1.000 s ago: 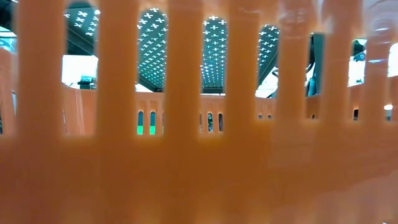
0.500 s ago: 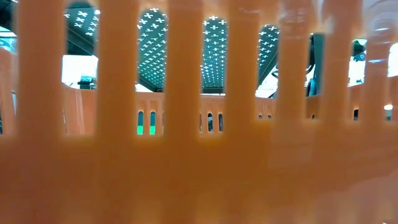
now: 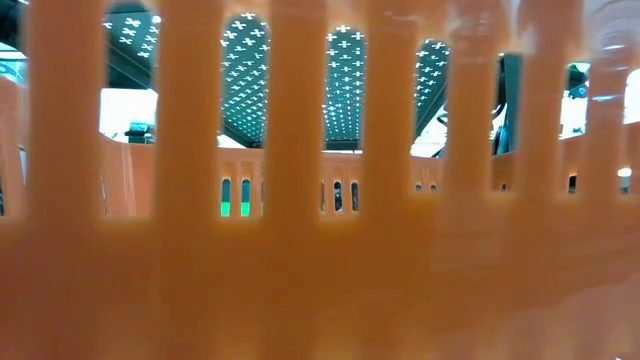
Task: Pick & Place Office Desk Supplies
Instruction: Put the yellow crayon box into the green basket
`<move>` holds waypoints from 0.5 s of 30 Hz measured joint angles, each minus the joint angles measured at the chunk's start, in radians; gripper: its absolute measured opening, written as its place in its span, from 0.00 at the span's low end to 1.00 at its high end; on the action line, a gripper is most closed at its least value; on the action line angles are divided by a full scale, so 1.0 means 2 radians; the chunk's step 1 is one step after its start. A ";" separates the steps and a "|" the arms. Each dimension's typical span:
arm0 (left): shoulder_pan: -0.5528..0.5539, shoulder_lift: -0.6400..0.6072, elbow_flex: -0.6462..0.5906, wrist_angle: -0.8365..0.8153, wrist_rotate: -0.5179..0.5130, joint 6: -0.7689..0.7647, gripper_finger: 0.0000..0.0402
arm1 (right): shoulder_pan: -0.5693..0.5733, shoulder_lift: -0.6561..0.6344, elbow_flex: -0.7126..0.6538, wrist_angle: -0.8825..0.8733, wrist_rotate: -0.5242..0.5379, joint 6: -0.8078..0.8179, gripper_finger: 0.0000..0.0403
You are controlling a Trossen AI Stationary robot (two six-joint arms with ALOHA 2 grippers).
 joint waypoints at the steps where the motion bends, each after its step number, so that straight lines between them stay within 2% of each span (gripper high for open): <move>1: 0.000 0.000 0.000 0.000 0.000 0.000 0.25 | 0.000 -0.002 0.000 -0.001 0.000 0.000 0.02; 15: 0.000 0.000 0.000 0.000 0.000 0.000 0.24 | 0.006 -0.043 -0.003 -0.038 0.025 0.002 0.02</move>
